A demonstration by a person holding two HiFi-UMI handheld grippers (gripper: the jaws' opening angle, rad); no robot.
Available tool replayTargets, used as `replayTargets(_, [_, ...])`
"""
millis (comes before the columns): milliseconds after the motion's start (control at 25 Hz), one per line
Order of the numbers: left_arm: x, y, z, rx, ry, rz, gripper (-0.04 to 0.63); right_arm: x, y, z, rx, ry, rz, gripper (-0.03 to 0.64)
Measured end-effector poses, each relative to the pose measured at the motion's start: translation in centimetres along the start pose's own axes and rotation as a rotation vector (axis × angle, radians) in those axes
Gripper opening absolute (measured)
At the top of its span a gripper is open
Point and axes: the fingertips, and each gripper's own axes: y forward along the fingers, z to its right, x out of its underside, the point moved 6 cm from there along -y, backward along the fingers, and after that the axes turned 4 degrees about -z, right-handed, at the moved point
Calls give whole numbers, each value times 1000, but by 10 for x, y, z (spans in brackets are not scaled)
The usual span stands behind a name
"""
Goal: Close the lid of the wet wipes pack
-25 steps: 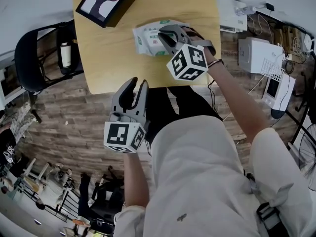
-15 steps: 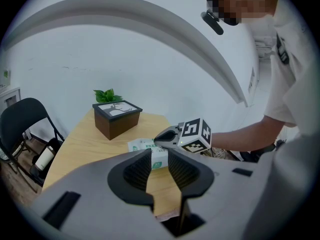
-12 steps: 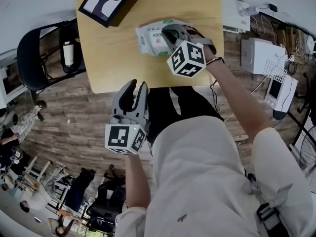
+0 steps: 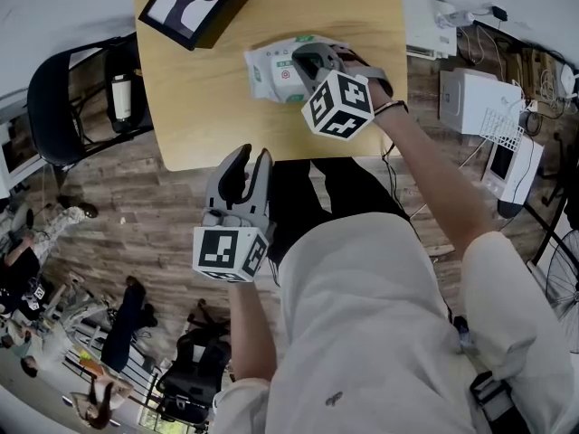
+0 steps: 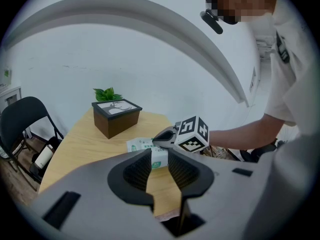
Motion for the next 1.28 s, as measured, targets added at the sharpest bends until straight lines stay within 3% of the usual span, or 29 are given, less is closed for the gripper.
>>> replayTargets(160, [3, 1, -2, 2, -2, -13, 101, 0, 1, 1, -15, 6, -3, -11])
replayTargets(640, [-1, -16, -3, 27, 23, 15, 100, 2, -27, -13, 68, -50, -20, -7])
replayTargets(1040, [19, -81, -5, 102, 92, 62, 77, -20, -126, -63, 255, 142, 57, -3])
replayTargets(1280, [37, -125, -5, 142, 140, 105, 61, -42, -188, -113, 318, 236, 127, -3])
